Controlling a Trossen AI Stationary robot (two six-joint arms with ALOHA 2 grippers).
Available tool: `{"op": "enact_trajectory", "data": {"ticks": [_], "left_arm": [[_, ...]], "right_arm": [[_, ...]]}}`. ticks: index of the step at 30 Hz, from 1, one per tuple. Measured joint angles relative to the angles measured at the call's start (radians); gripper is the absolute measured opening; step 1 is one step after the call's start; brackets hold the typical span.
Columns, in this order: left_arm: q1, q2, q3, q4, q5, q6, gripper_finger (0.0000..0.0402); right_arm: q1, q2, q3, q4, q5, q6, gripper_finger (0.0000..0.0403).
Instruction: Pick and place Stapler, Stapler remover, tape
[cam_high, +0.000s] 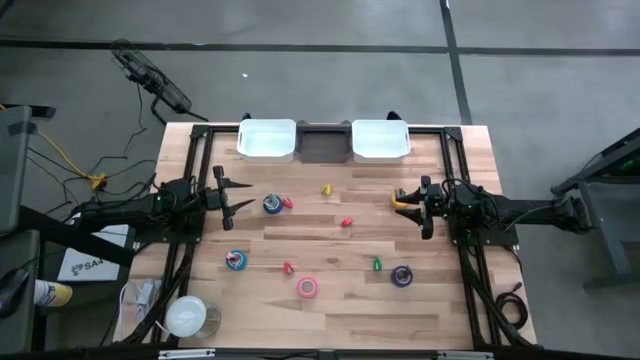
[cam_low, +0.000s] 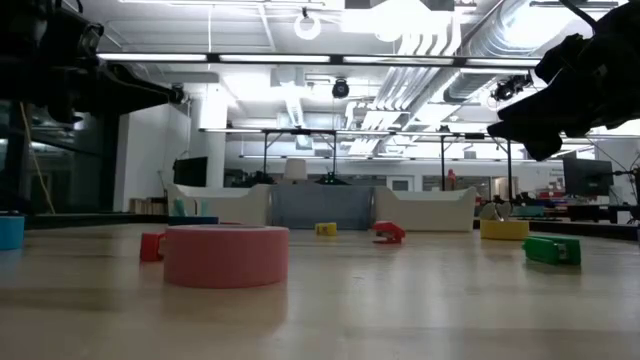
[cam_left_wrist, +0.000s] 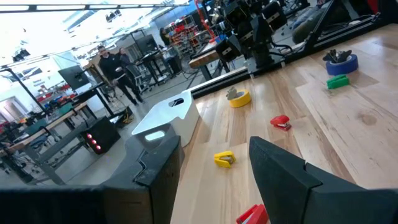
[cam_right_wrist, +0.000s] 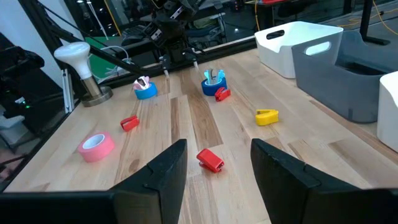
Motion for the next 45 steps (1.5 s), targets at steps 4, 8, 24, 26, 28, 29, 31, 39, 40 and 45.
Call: {"op": "enact_trajectory", "data": {"ticks": [4,8,24,26,28,29,31,39,40,45], "left_arm": [[0.0,0.0,0.0,0.0,0.0,0.0,0.0186],[0.0,0.0,0.0,0.0,0.0,0.0,0.0186],[0.0,0.0,0.0,0.0,0.0,0.0,0.0186],[0.0,0.0,0.0,0.0,0.0,0.0,0.0186],[0.0,0.0,0.0,0.0,0.0,0.0,0.0186],[0.0,0.0,0.0,0.0,0.0,0.0,0.0186],[0.0,0.0,0.0,0.0,0.0,0.0,0.0186],[0.0,0.0,0.0,0.0,0.0,0.0,0.0186],[0.0,0.0,0.0,0.0,0.0,0.0,0.0186],[0.0,0.0,0.0,0.0,0.0,0.0,0.0186]], "right_arm": [[0.0,0.0,0.0,0.0,0.0,0.0,0.017],[0.0,0.0,0.0,0.0,0.0,0.0,0.017],[0.0,0.0,0.0,0.064,0.097,0.083,0.017],[0.0,0.0,0.0,0.069,0.161,0.105,0.017],[0.0,0.0,0.0,0.072,0.22,0.106,0.017],[0.0,0.0,0.0,0.073,0.242,0.106,0.017],[0.0,0.0,0.0,0.077,0.29,0.106,0.017],[0.0,0.0,0.0,0.089,0.485,0.192,0.017],[0.0,0.0,0.0,0.09,0.503,0.193,0.017],[0.0,0.0,0.0,0.09,0.612,0.24,0.0169]]}}
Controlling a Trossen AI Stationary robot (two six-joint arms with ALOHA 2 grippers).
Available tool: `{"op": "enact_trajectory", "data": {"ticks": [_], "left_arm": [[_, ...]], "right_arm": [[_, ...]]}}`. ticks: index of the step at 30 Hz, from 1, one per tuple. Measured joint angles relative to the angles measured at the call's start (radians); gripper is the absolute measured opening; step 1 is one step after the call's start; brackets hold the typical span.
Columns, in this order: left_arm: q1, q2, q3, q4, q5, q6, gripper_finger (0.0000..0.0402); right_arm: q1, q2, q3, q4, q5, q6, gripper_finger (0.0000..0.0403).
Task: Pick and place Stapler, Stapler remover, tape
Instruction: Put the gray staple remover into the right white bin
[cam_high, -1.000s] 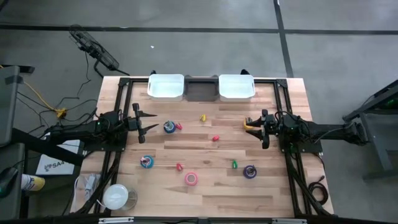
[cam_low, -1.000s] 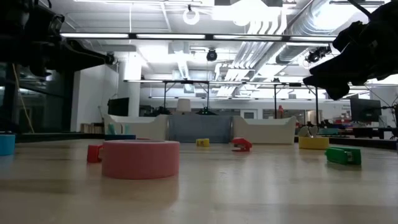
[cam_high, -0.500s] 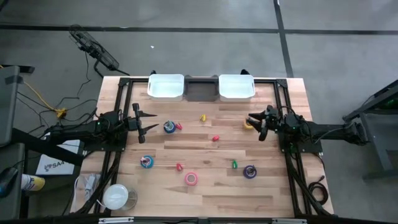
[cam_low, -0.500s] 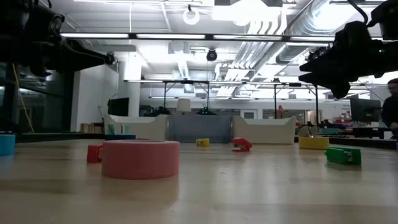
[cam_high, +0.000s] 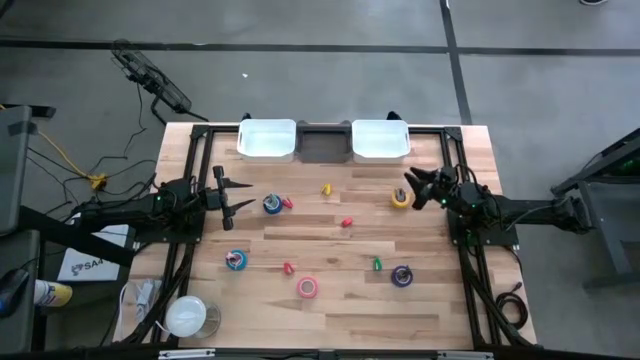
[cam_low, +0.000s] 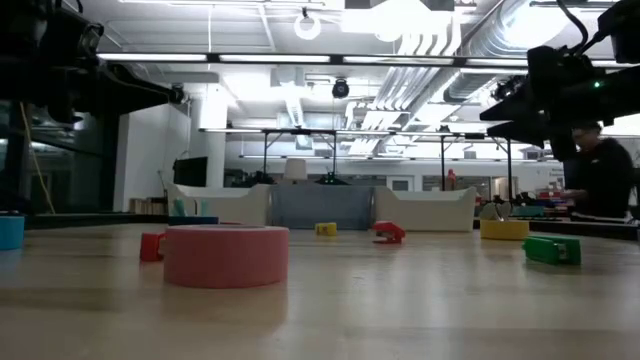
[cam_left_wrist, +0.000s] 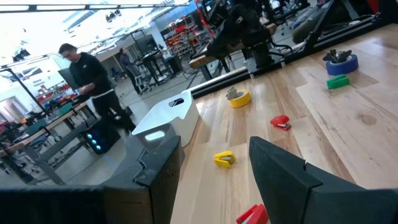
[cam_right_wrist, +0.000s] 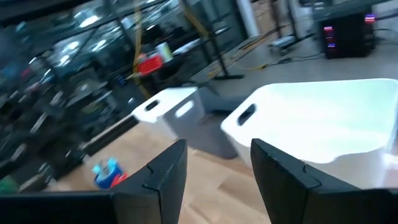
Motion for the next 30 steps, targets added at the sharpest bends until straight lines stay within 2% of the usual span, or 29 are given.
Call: {"op": "enact_trajectory", "data": {"ticks": [7,13,19,25,30], "left_arm": [[0.0,0.0,0.0,0.0,0.0,0.0,0.0186],[0.0,0.0,0.0,0.0,0.0,0.0,0.0186],[0.0,0.0,0.0,0.0,0.0,0.0,0.0186],[0.0,0.0,0.0,0.0,0.0,0.0,0.0186],[0.0,0.0,0.0,0.0,0.0,0.0,0.0186]], "right_arm": [[0.0,0.017,0.0,-0.003,0.09,0.079,0.0166],[0.0,0.086,0.004,0.011,0.112,0.124,0.0142],[0.0,0.184,0.114,0.001,0.101,0.054,0.0128],[0.0,0.35,0.31,-0.185,0.163,0.014,0.0127],[0.0,0.526,0.457,-0.421,0.216,0.164,0.0127]]}}
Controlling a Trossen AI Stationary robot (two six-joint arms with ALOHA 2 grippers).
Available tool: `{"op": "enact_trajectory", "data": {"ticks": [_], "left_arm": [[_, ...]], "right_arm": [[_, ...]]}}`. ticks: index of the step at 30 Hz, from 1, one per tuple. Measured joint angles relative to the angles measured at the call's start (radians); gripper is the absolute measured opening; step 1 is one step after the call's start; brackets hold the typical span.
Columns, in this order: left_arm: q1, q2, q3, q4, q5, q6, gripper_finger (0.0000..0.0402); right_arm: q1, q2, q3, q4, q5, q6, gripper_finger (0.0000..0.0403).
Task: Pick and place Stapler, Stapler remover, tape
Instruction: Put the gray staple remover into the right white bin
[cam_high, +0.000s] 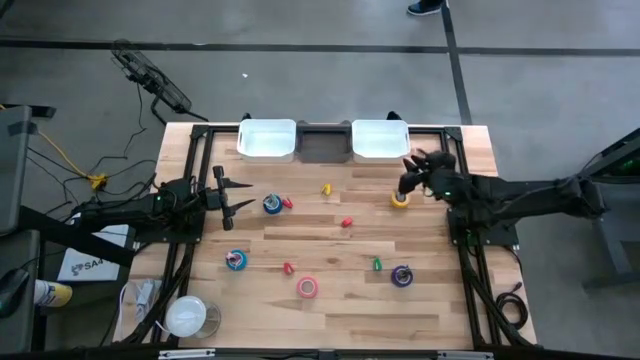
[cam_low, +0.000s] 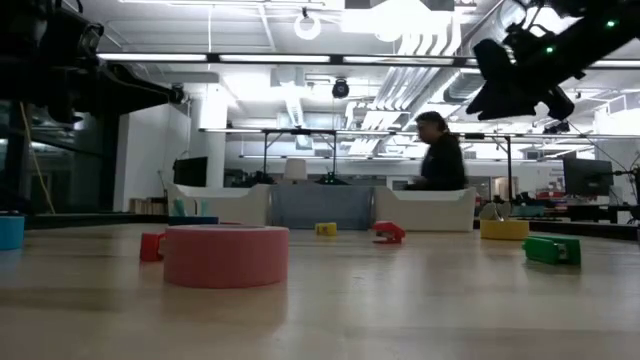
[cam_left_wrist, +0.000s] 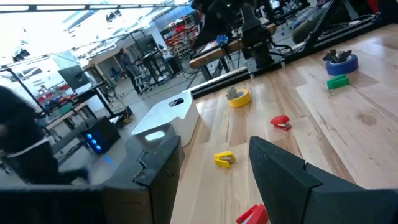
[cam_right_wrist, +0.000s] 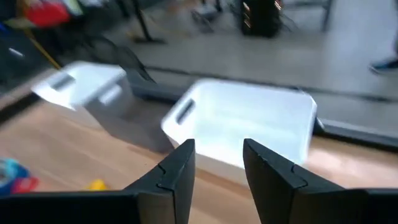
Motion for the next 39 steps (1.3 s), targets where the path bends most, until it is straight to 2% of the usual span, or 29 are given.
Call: {"op": "enact_trajectory", "data": {"ticks": [3,7,17,31,36,39], "left_arm": [[0.0,0.0,0.0,0.0,0.0,0.0,0.0186],[0.0,0.0,0.0,0.0,0.0,0.0,0.0186],[0.0,0.0,0.0,0.0,0.0,0.0,0.0186],[0.0,0.0,0.0,0.0,0.0,0.0,0.0186],[0.0,0.0,0.0,0.0,0.0,0.0,0.0186],[0.0,0.0,0.0,0.0,0.0,0.0,0.0186]], "right_arm": [[0.0,0.099,0.07,-0.142,-0.002,0.13,0.0127],[0.0,0.212,0.122,-0.272,-0.056,0.267,0.0127],[0.0,0.376,0.122,-0.351,-0.211,0.422,0.0128],[-0.001,0.405,0.122,-0.355,-0.286,0.365,0.0134],[-0.03,0.405,0.121,-0.355,-0.308,0.327,0.0171],[-0.099,0.405,0.122,-0.356,-0.434,0.272,0.0201]]}}
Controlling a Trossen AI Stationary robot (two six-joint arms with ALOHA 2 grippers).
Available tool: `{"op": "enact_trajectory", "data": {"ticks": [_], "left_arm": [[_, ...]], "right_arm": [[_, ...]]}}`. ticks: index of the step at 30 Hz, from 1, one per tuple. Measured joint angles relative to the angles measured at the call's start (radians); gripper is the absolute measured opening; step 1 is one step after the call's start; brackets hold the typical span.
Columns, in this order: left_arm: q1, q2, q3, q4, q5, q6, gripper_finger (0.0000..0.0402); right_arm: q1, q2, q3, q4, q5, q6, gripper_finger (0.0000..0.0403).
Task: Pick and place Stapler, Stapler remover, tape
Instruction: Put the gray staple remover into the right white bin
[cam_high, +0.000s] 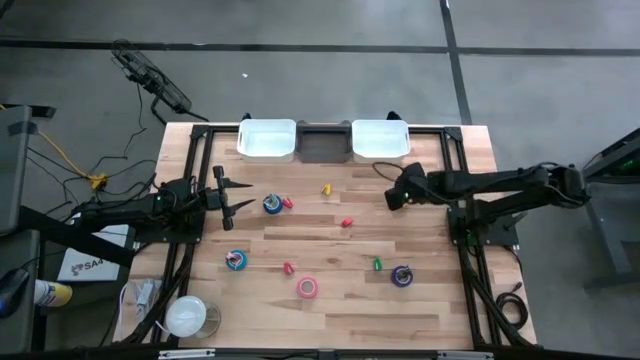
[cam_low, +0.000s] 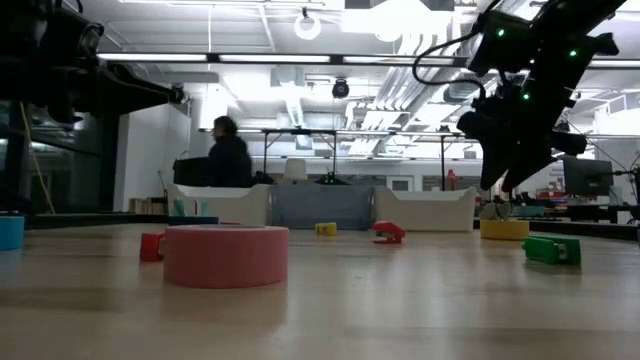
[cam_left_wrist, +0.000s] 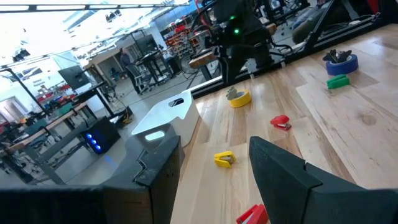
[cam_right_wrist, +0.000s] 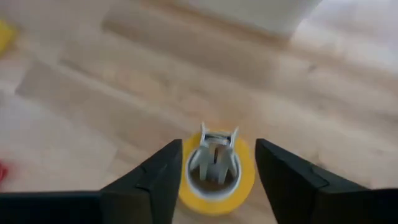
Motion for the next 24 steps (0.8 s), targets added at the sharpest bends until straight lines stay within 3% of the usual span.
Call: {"op": "enact_trajectory", "data": {"ticks": [4,14,20,24], "left_arm": [[0.0,0.0,0.0,0.0,0.0,0.0,0.0186],[0.0,0.0,0.0,0.0,0.0,0.0,0.0186],[0.0,0.0,0.0,0.0,0.0,0.0,0.0186],[0.0,0.0,0.0,0.0,0.0,0.0,0.0186]], "right_arm": [[-0.117,0.0,0.022,-0.012,-0.186,-0.074,0.0229],[-0.311,0.017,0.17,-0.188,-0.333,-0.258,0.0228],[-0.369,0.158,0.29,-0.336,-0.42,-0.332,0.0227],[-0.389,0.279,0.395,-0.443,-0.418,-0.388,0.0227]]}}
